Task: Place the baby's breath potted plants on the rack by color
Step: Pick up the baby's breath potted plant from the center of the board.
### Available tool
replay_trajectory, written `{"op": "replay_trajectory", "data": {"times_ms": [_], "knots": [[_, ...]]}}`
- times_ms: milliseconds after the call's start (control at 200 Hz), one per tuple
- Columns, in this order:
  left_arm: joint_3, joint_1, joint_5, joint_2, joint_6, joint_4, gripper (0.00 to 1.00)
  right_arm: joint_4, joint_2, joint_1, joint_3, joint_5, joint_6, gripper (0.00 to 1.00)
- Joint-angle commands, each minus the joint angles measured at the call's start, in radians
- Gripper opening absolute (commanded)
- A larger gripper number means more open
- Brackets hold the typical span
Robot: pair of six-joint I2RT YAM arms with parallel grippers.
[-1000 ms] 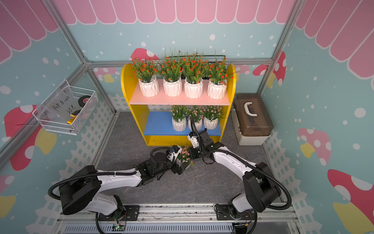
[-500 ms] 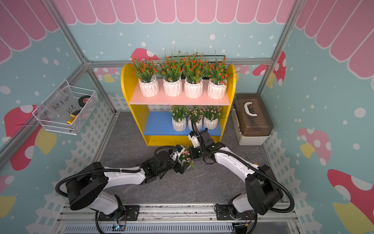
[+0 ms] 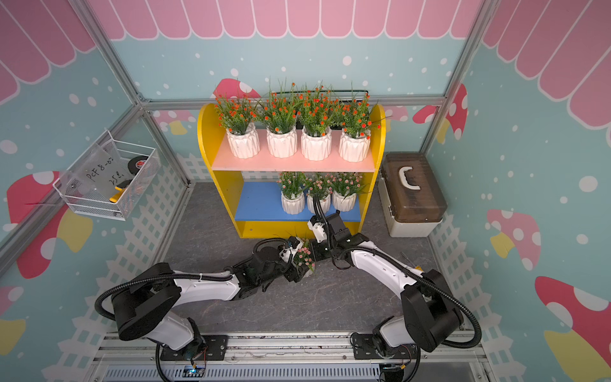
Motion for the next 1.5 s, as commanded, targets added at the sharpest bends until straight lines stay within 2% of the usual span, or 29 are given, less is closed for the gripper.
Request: {"op": "replay_trajectory", "data": {"times_ms": [0, 130, 345, 575, 730, 1021, 1491], "knots": [[0.013, -0.005, -0.007, 0.007, 0.014, 0.038, 0.74, 0.059, -0.026, 0.008, -0.019, -0.035, 0.014, 0.00], [0.008, -0.005, -0.020, 0.005, 0.010, 0.040, 0.56, 0.077, -0.025, 0.008, -0.033, -0.034, 0.019, 0.04], [-0.004, -0.005, -0.038, -0.007, 0.006, 0.048, 0.48, 0.082, -0.040, 0.005, -0.035, -0.009, 0.019, 0.12], [-0.013, -0.004, -0.046, -0.021, 0.009, 0.039, 0.44, 0.054, -0.101, -0.015, -0.038, 0.028, 0.009, 0.21], [-0.029, -0.004, -0.057, -0.068, 0.014, 0.015, 0.44, -0.004, -0.178, -0.074, -0.058, 0.069, -0.018, 0.24], [0.006, 0.014, -0.165, -0.217, 0.028, -0.200, 0.43, -0.061, -0.316, -0.215, -0.151, 0.061, -0.044, 0.31], [0.122, 0.192, -0.212, -0.416, 0.013, -0.444, 0.43, -0.070, -0.374, -0.253, -0.212, 0.041, -0.049, 0.34]]}}
